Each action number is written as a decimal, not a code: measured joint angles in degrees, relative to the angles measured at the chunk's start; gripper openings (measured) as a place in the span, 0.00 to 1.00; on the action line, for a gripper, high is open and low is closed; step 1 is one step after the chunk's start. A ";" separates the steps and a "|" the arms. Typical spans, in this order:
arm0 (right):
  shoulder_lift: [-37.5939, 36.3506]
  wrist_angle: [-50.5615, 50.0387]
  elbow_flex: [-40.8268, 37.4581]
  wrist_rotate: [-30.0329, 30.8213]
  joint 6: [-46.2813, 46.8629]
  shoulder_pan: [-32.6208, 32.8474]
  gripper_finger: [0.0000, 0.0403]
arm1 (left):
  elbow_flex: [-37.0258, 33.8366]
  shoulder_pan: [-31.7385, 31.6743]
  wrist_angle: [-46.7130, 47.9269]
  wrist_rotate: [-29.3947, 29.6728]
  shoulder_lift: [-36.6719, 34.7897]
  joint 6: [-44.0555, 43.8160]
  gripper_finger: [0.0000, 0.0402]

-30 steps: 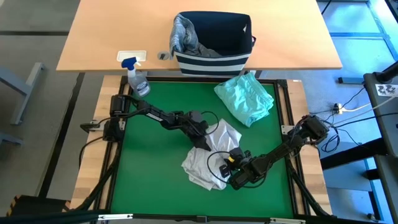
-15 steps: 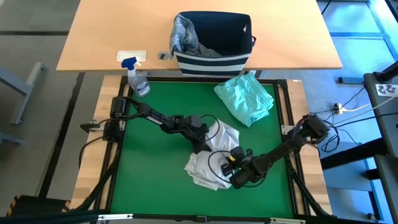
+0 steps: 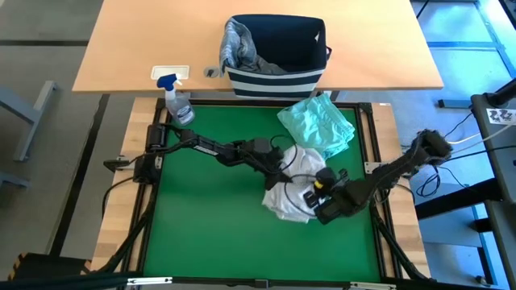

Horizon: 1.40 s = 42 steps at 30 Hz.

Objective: Fold laundry
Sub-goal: Stack the white polo shirt on top of the blue short

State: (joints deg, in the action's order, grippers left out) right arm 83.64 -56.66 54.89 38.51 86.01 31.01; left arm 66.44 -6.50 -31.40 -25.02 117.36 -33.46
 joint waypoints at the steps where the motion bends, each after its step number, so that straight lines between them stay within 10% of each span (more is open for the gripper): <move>1: -1.50 -1.42 0.00 0.27 -1.36 -0.78 0.11 | 1.32 -0.31 -0.04 0.17 0.00 0.53 0.10; 15: -22.35 -13.37 0.09 3.41 -31.69 -24.40 0.11 | 12.77 -7.99 5.95 15.57 -0.17 2.78 0.10; 20: -25.47 -5.93 0.13 -5.32 -51.17 -40.59 0.11 | 16.00 -10.51 5.29 16.48 3.67 -1.48 0.10; 32: -16.14 8.68 0.13 -19.82 -75.01 -71.08 0.11 | 24.93 -17.04 4.89 17.14 12.74 2.29 0.10; 42: -4.61 12.89 0.09 -18.05 -75.96 -77.81 0.22 | 25.76 -18.43 6.91 18.48 14.80 5.86 0.27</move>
State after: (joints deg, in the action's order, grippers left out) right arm 79.03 -43.77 54.98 20.46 10.05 -46.81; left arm 92.20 -24.93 -24.49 -6.54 132.16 -27.60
